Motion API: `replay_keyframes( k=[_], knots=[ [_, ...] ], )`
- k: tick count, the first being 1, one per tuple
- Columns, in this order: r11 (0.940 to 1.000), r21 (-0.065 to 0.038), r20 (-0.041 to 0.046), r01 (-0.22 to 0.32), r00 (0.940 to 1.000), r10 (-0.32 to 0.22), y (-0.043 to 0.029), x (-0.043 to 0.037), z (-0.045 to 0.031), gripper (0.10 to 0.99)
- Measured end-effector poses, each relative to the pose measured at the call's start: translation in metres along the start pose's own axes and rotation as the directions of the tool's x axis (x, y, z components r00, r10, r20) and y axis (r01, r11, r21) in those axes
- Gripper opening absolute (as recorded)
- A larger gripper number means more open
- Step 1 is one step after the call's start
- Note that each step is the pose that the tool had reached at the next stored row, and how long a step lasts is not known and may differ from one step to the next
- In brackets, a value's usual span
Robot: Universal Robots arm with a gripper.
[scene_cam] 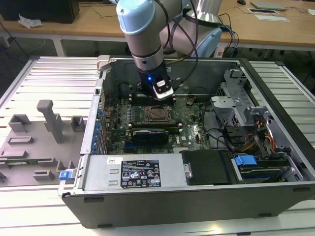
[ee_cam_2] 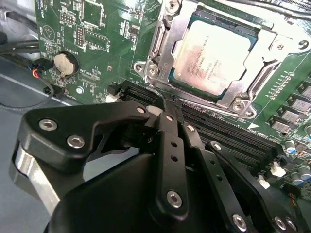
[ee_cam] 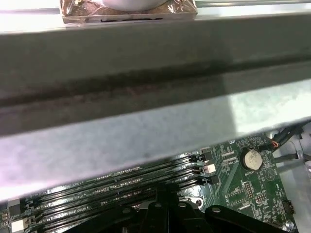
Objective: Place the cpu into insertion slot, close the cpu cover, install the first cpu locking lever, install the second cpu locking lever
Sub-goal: 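Install the first cpu locking lever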
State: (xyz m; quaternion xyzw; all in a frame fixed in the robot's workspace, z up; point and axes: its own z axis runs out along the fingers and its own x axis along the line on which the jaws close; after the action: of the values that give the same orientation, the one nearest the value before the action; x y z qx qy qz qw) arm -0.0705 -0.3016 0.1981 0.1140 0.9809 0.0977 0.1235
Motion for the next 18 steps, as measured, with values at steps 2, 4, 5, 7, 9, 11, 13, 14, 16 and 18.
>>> replay_keyframes(
  k=[2, 4, 5, 7, 9, 11, 13, 14, 16, 18],
  knots=[
    [1.0000, 0.003, 0.0022, -0.009, 1.0000, 0.009, -0.0002, 0.0002, 0.0008, 0.106],
    [0.9998, 0.005, 0.0043, -0.017, 0.9998, 0.017, -0.0004, 0.0004, 0.0018, 0.106],
    [0.9998, 0.005, 0.0048, -0.020, 0.9998, 0.020, -0.0005, 0.0004, 0.0020, 0.106],
    [0.9998, 0.006, 0.0053, -0.021, 0.9998, 0.021, -0.0006, 0.0006, 0.0025, 0.106],
    [0.9997, 0.006, 0.0053, -0.022, 0.9997, 0.022, -0.0006, 0.0006, 0.0026, 0.106],
    [0.9997, 0.006, 0.0055, -0.022, 0.9997, 0.022, -0.0009, 0.0003, 0.0028, 0.106],
    [0.9997, 0.006, 0.0054, -0.022, 0.9997, 0.022, -0.0012, 0.0000, 0.0027, 0.106],
    [0.9997, 0.006, 0.0054, -0.022, 0.9997, 0.022, -0.0013, -0.0001, 0.0028, 0.106],
    [0.9997, 0.006, 0.0052, -0.022, 0.9997, 0.022, -0.0013, -0.0002, 0.0027, 0.106],
    [0.9997, 0.005, 0.0052, -0.022, 0.9997, 0.022, -0.0013, -0.0003, 0.0023, 0.106]
  ],
)
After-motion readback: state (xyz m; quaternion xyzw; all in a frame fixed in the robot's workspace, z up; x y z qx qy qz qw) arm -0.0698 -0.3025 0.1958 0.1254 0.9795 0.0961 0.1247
